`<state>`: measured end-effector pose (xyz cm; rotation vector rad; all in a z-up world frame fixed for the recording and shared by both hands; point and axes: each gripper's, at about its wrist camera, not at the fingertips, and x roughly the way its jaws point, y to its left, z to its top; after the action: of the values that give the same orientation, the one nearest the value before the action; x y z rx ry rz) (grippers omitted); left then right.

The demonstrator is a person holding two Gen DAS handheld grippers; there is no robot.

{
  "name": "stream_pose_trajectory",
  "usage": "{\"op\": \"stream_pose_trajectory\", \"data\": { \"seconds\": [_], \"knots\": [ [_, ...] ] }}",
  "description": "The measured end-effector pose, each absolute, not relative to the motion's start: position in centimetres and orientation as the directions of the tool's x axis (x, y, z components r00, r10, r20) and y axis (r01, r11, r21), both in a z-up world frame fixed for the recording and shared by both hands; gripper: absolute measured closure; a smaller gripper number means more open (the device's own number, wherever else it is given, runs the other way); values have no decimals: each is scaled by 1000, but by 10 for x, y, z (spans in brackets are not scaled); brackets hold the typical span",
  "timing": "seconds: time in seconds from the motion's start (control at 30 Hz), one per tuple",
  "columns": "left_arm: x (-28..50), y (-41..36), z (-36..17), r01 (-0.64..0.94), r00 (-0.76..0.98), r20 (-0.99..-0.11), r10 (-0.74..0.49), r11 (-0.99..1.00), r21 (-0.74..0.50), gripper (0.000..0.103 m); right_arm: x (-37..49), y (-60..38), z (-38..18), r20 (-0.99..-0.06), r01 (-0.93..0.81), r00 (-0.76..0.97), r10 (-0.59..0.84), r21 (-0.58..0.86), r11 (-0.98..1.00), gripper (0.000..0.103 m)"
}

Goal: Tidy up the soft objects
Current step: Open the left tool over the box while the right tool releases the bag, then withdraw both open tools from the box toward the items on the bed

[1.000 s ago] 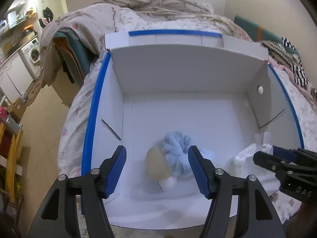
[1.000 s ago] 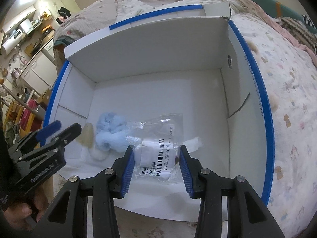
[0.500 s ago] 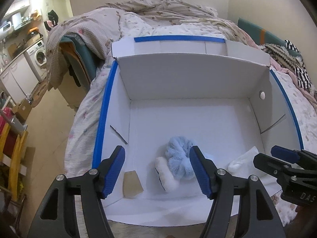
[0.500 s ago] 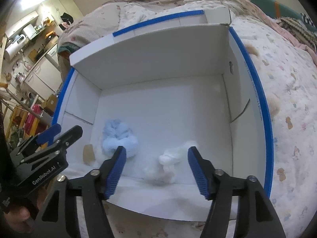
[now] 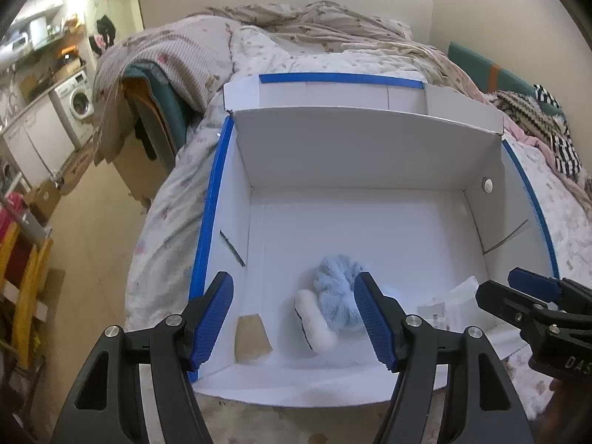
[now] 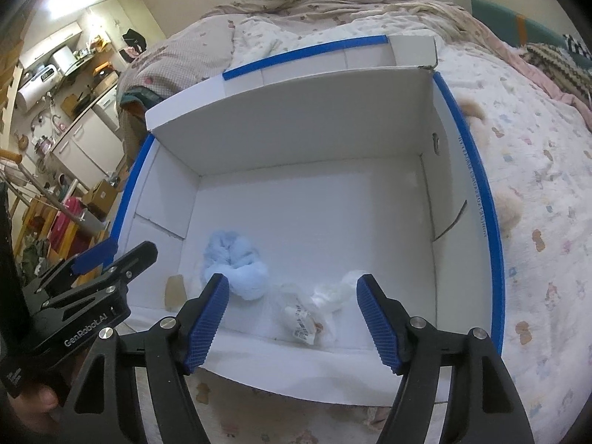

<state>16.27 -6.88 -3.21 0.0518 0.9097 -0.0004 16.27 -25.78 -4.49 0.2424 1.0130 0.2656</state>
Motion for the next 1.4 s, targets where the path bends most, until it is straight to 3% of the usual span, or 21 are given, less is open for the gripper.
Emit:
{"op": "stream_pose_trajectory", "data": {
  "seconds": [0.57,1.4],
  "knots": [
    [121,-52,-14,-2,635,-771,50,998,63,38,125,-277,-27,-778,-62,555,295,314,947,27],
    [65,-53,-44,21,571,-819,50,997,76,38,65,-343,-40,-816,85,526,240,331,940,27]
  ]
}}
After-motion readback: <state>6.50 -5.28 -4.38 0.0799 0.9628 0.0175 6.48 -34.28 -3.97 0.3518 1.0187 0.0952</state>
